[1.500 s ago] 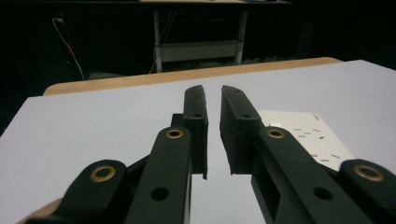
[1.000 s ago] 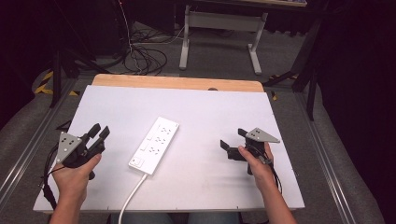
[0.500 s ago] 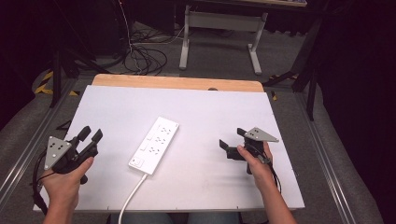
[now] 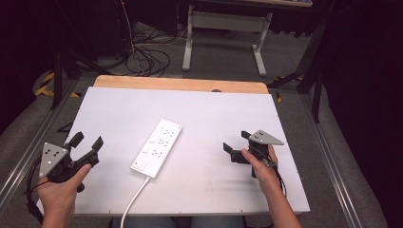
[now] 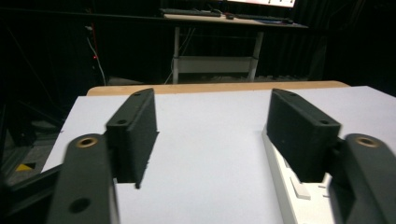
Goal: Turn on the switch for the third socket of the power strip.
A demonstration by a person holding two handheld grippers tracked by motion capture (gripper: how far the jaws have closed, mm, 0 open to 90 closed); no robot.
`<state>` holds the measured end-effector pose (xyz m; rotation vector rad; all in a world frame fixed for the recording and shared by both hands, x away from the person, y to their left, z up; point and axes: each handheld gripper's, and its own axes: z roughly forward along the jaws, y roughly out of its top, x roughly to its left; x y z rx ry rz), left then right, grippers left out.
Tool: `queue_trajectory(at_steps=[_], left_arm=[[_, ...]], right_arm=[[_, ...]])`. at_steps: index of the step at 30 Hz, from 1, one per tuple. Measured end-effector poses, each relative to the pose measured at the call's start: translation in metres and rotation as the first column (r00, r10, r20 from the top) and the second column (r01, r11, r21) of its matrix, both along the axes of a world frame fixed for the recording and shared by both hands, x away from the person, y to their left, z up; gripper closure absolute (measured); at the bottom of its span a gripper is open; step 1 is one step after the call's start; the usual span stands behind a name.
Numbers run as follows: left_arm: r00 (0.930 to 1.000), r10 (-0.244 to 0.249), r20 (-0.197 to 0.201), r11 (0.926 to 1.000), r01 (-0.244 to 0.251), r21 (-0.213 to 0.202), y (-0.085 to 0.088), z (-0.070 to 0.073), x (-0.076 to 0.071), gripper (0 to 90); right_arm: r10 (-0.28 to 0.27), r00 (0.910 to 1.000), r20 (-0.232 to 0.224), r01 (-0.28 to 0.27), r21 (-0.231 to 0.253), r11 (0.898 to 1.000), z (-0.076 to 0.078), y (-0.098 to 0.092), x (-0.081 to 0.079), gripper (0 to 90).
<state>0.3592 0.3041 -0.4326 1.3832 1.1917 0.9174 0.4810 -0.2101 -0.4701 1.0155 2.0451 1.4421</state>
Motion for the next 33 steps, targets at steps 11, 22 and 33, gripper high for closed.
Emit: queue_trajectory(at_steps=[11, 22, 33], left_arm=[[0.9997, 0.022, 0.012, 0.9996, -0.023, 0.018, -0.0057, 0.0011, 0.0010, 0.1], [0.9973, 0.069, 0.023, 0.9932, -0.071, 0.092, -0.0050, -0.0045, 0.0019, 0.3], [0.9981, 0.061, 0.010, 0.9954, -0.062, 0.073, -0.0006, -0.0073, 0.0028, 0.4]], right_arm=[[0.001, 1.0000, 0.002, -0.001, 0.004, 1.000, 0.0002, -0.0006, -0.0021, 7.4], [-0.009, 0.9999, 0.012, 0.009, 0.008, 1.000, -0.0001, -0.0008, -0.0027, 3.7], [-0.018, 0.9998, 0.009, 0.017, 0.007, 1.000, -0.0001, -0.0011, -0.0032, 3.6]])
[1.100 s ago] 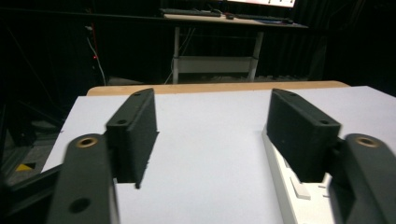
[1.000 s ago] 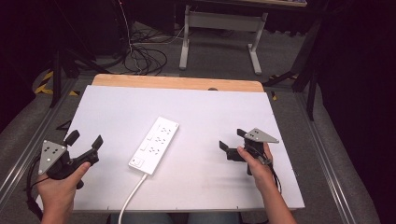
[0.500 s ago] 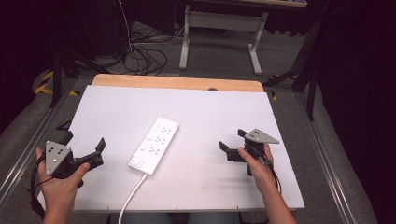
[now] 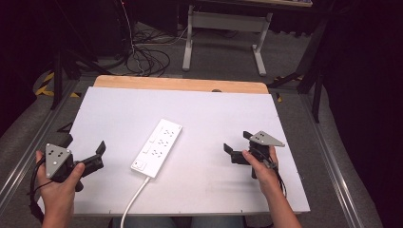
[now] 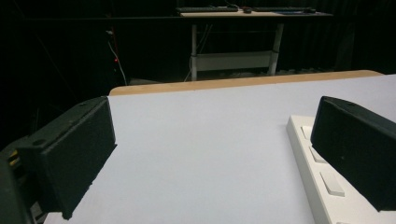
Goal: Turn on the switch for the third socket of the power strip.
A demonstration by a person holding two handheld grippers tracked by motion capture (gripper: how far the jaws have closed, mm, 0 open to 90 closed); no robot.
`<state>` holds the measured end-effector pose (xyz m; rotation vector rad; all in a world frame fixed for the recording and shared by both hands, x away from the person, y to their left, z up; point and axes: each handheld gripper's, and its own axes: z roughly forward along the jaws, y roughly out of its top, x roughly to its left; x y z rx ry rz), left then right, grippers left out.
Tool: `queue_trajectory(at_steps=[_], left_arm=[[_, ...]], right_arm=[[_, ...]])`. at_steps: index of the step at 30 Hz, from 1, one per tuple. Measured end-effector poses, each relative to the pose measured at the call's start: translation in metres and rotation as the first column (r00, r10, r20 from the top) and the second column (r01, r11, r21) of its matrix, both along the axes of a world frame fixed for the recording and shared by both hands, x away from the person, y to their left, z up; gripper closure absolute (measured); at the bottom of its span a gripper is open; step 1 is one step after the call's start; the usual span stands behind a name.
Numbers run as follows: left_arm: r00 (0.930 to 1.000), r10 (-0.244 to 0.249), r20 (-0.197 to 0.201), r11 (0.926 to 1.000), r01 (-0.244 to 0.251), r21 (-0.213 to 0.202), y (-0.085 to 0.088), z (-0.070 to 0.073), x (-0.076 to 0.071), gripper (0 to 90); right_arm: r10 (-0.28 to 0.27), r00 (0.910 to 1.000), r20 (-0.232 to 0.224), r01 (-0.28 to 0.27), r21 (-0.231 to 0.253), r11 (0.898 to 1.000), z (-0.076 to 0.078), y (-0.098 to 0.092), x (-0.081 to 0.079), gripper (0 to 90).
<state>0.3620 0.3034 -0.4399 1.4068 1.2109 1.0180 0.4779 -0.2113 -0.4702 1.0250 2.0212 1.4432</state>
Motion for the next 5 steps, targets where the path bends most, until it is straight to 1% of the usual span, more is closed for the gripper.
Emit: queue_trajectory(at_steps=[5], left_arm=[[0.9999, 0.008, -0.007, 0.9999, -0.008, -0.010, 0.0016, -0.0007, 0.0007, 0.4]], right_arm=[[-0.008, 1.0000, 0.000, 0.008, -0.003, 1.000, -0.0015, -0.0005, 0.0023, 3.4]])
